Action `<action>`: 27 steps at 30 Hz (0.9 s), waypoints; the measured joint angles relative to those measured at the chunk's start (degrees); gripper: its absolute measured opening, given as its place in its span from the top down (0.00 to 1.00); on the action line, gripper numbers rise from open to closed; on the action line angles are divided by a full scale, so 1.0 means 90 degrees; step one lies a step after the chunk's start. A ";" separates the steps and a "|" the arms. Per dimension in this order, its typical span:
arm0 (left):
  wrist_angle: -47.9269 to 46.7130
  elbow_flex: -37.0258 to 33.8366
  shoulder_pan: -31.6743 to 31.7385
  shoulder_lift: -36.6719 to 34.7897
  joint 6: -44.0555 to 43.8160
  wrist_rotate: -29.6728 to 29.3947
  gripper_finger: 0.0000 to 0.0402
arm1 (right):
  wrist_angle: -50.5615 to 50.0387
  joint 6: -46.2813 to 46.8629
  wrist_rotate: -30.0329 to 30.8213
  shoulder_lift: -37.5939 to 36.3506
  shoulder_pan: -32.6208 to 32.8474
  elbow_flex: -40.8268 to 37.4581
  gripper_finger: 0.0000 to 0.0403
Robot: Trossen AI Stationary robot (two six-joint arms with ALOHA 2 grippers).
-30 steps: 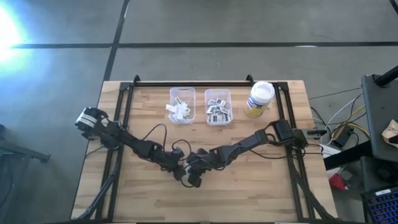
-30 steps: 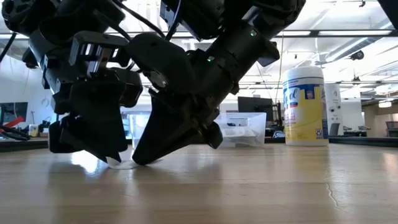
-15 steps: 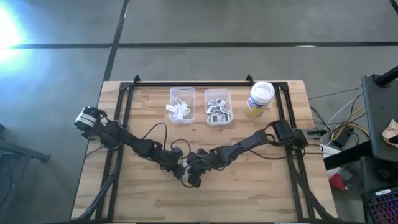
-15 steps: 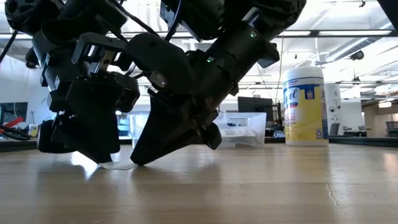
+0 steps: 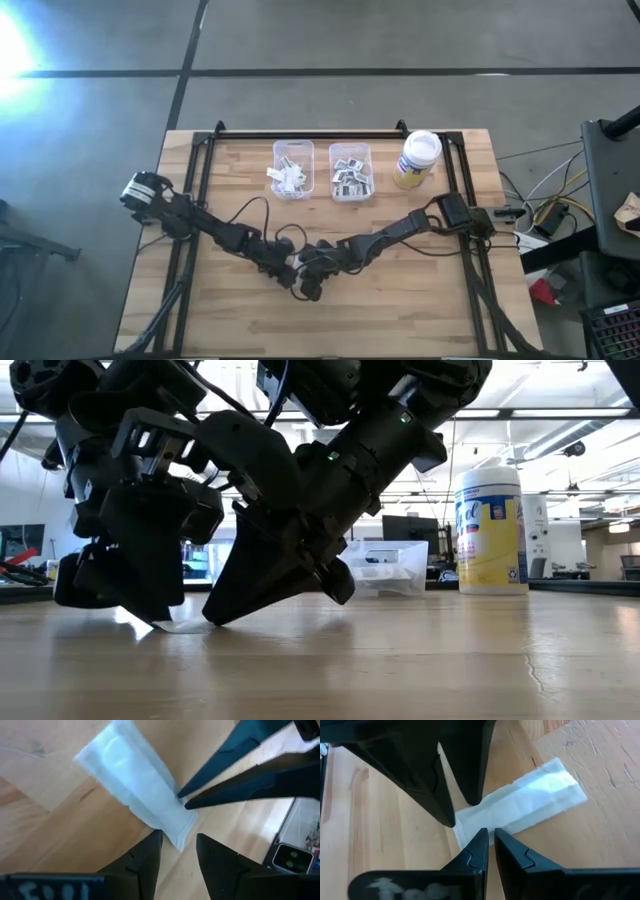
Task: Pick & Place First Aid Supplies
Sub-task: Put the green bandage pack into the left transparent bin
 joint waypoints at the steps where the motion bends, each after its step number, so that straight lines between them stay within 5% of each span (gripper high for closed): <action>1: 0.0011 0.0000 -0.0002 0.0001 0.0055 0.0028 0.63 | 0.0001 -0.0001 0.0000 0.0000 0.0000 0.0001 0.92; 18: -0.0357 0.0010 -0.0026 0.0003 0.0464 -0.0526 0.85 | 0.0472 0.0168 0.0172 0.0000 -0.0003 0.0010 0.92; 27: -0.0368 0.0007 -0.0028 0.0001 0.0692 -0.0635 0.95 | -0.0134 -0.0025 0.0171 -0.0229 -0.0088 0.0063 0.92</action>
